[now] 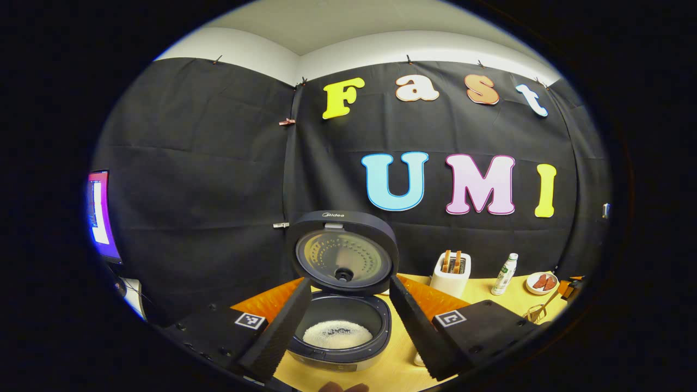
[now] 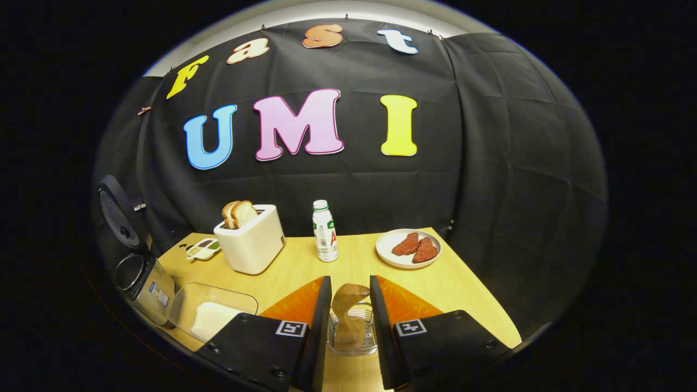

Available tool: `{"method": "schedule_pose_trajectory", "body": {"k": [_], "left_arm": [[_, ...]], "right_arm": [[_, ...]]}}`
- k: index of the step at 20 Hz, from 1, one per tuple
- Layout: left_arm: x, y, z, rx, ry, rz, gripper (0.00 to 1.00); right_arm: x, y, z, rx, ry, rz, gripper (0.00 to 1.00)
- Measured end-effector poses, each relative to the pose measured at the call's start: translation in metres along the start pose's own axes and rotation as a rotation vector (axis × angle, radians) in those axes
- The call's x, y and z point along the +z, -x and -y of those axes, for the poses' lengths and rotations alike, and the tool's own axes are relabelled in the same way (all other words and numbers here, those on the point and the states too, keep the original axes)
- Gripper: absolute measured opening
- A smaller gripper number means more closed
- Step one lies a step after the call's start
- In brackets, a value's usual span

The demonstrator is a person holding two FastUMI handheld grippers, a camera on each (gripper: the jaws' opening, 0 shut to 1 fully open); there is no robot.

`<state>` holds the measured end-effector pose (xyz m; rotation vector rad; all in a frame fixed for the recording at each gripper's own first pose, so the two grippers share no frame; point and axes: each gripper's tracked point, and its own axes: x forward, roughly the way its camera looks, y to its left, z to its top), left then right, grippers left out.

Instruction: Close the left gripper, press the button to open the rice cooker; take a wooden spoon from the chopstick holder with the right hand, scoop a spoonful of rice and pour it into the rice cooker, then put the wooden spoon back into the chopstick holder.

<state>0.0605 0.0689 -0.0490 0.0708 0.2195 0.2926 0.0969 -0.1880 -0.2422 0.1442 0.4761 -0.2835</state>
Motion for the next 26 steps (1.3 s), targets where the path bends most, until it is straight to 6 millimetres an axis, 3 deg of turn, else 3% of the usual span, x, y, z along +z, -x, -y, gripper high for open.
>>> {"method": "schedule_pose_trajectory", "body": {"k": [1, 4, 6, 7, 10, 17, 21, 22, 26], "left_arm": [[0.003, -0.002, -0.002, 0.000, 0.005, 0.006, 0.97], [0.006, -0.013, -0.006, -0.012, 0.005, 0.016, 0.97], [0.008, -0.024, -0.007, -0.038, 0.004, 0.014, 0.97], [0.011, -0.030, -0.011, -0.042, 0.007, 0.013, 0.97], [0.024, -0.051, -0.019, -0.054, 0.026, 0.029, 0.97], [0.068, -0.101, -0.026, -0.106, 0.002, 0.096, 0.97], [0.076, -0.131, -0.027, -0.130, 0.021, 0.086, 0.97], [0.078, -0.139, -0.026, -0.136, 0.012, 0.086, 0.97], [0.084, -0.169, -0.024, -0.161, 0.021, 0.057, 0.97]], "right_arm": [[0.005, 0.005, 0.001, -0.009, 0.000, 0.011, 0.45], [0.013, 0.015, 0.001, -0.015, 0.000, 0.036, 0.46], [0.018, 0.022, -0.010, 0.010, -0.007, 0.048, 0.48], [0.020, 0.027, -0.016, 0.020, -0.007, 0.054, 0.62], [0.023, 0.035, -0.031, 0.043, -0.001, 0.065, 0.70], [0.030, 0.050, -0.073, 0.093, 0.005, 0.091, 0.71], [0.036, 0.060, -0.099, 0.135, 0.018, 0.107, 0.71], [0.045, 0.063, -0.091, 0.140, 0.027, 0.112, 0.70], [0.049, 0.067, -0.102, 0.145, 0.034, 0.122, 0.71]]}}
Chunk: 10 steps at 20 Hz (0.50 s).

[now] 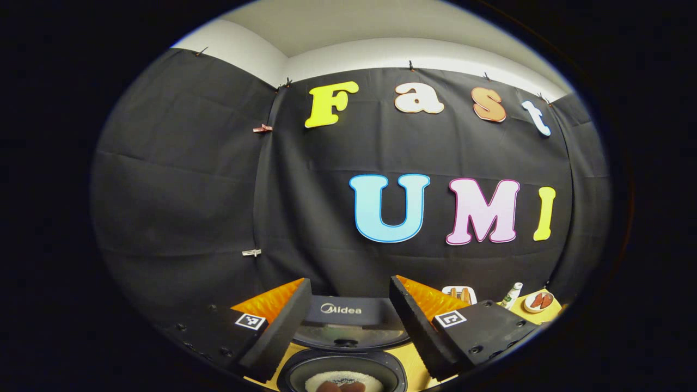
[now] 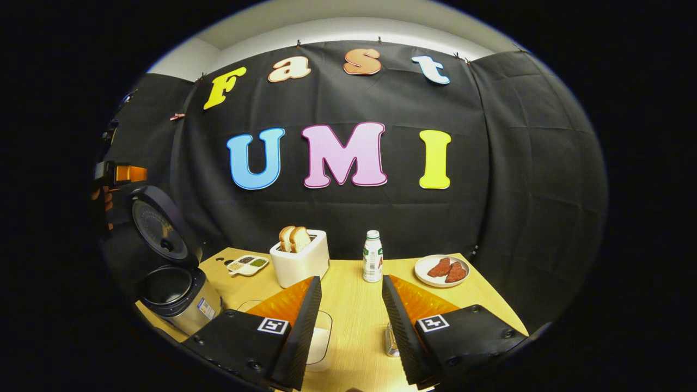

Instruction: Close the left gripper, press the button to open the rice cooker; take a wooden spoon from the chopstick holder with the right hand, scoop a spoonful of rice and pour it into the rice cooker, then put the wooden spoon back into the chopstick holder.

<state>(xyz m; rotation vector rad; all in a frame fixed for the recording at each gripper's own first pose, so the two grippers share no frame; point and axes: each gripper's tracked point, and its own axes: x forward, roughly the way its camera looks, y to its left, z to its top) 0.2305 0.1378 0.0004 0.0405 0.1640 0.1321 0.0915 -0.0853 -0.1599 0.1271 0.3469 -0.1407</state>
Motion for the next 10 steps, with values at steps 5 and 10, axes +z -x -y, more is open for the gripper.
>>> {"method": "schedule_pose_trajectory", "body": {"k": [5, 10], "left_arm": [[-0.014, -0.021, 0.000, -0.016, -0.024, -0.070, 0.99], [-0.015, -0.012, 0.001, -0.059, -0.024, -0.084, 0.99]], "right_arm": [[0.000, 0.003, -0.003, -0.006, 0.004, -0.004, 0.71], [0.003, 0.002, -0.005, -0.002, -0.028, 0.003, 0.70]]}}
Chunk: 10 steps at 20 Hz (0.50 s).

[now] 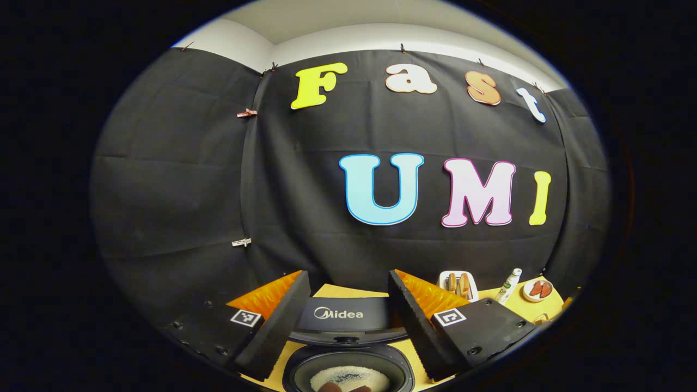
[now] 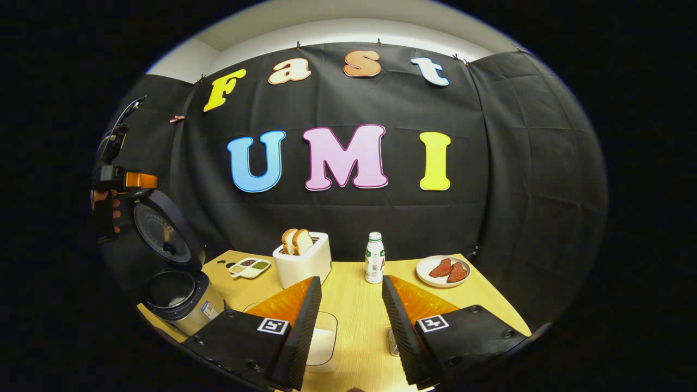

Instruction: Close the left gripper, press the button to open the rice cooker; take a wooden spoon from the chopstick holder with the right hand, scoop a spoonful of rice and pour it into the rice cooker, then put the wooden spoon back into the chopstick holder.

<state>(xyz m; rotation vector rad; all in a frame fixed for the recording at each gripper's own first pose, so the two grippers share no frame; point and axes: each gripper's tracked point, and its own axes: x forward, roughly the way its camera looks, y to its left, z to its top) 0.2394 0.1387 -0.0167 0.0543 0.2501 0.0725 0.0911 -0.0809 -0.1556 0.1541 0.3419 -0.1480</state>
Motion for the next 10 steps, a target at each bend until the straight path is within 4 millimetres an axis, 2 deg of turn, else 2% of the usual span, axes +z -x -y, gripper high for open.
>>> {"method": "schedule_pose_trajectory", "body": {"k": [5, 10], "left_arm": [[-0.012, 0.022, 0.001, -0.003, 0.028, 0.007, 0.99], [-0.035, 0.053, 0.002, 0.031, -0.004, 0.002, 0.99]], "right_arm": [[0.007, 0.005, -0.004, 0.012, -0.004, 0.011, 0.71], [0.005, 0.017, -0.008, 0.033, 0.011, 0.010, 0.71]]}}
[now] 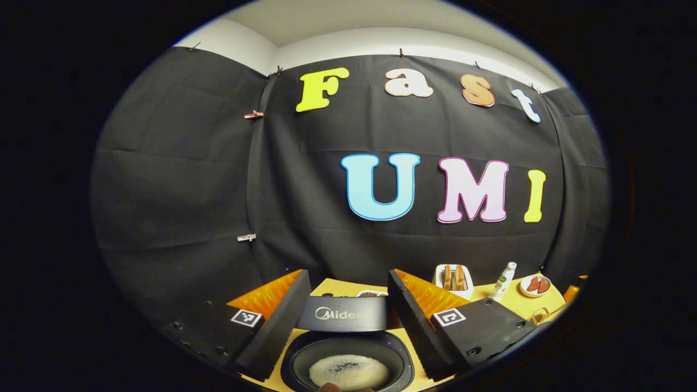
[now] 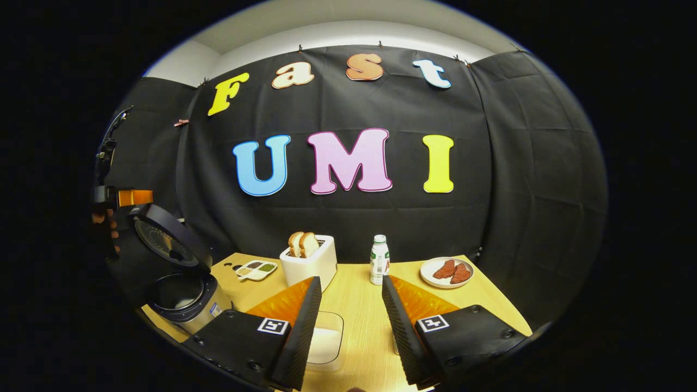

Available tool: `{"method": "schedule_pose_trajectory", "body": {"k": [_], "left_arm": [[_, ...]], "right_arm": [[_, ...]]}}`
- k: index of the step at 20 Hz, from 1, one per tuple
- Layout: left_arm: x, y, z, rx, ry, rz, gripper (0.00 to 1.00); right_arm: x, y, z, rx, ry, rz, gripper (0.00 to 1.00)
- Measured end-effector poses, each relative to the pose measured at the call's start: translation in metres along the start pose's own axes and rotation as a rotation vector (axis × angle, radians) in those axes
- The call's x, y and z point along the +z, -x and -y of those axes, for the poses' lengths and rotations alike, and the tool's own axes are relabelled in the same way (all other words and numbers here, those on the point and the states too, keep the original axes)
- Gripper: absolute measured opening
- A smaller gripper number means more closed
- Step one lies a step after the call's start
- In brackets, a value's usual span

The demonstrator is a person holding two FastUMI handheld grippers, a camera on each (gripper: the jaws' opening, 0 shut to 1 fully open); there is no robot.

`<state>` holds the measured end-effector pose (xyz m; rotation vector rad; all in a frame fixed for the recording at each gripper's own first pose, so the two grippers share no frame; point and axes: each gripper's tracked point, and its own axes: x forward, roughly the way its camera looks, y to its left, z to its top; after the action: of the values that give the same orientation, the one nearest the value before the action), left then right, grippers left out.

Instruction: Close the left gripper, press the button to open the rice cooker; take a wooden spoon from the chopstick holder with the right hand, scoop a spoonful of rice and pour it into the rice cooker, then put the wooden spoon back into the chopstick holder.

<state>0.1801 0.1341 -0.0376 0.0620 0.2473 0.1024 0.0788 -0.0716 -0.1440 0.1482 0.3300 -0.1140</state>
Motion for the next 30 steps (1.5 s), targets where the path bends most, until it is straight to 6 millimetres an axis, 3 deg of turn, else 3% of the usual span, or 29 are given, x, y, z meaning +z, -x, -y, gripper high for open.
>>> {"method": "schedule_pose_trajectory", "body": {"k": [6, 12, 22, 28, 30], "left_arm": [[-0.042, 0.040, 0.003, 0.020, -0.023, -0.024, 0.99], [-0.076, 0.065, 0.002, 0.033, 0.015, -0.057, 0.99], [-0.158, 0.083, 0.000, 0.038, 0.044, -0.186, 0.95], [-0.195, 0.088, 0.002, 0.034, 0.011, -0.240, 0.95], [-0.191, 0.091, 0.003, 0.017, 0.002, -0.212, 0.96]], "right_arm": [[-0.009, 0.004, -0.012, 0.035, -0.005, -0.020, 0.71], [-0.008, 0.009, -0.025, 0.069, 0.019, -0.023, 0.71], [-0.016, 0.015, -0.042, 0.107, 0.050, -0.042, 0.71], [-0.021, 0.015, -0.047, 0.117, 0.057, -0.055, 0.71], [-0.022, 0.014, -0.048, 0.118, 0.056, -0.058, 0.71]]}}
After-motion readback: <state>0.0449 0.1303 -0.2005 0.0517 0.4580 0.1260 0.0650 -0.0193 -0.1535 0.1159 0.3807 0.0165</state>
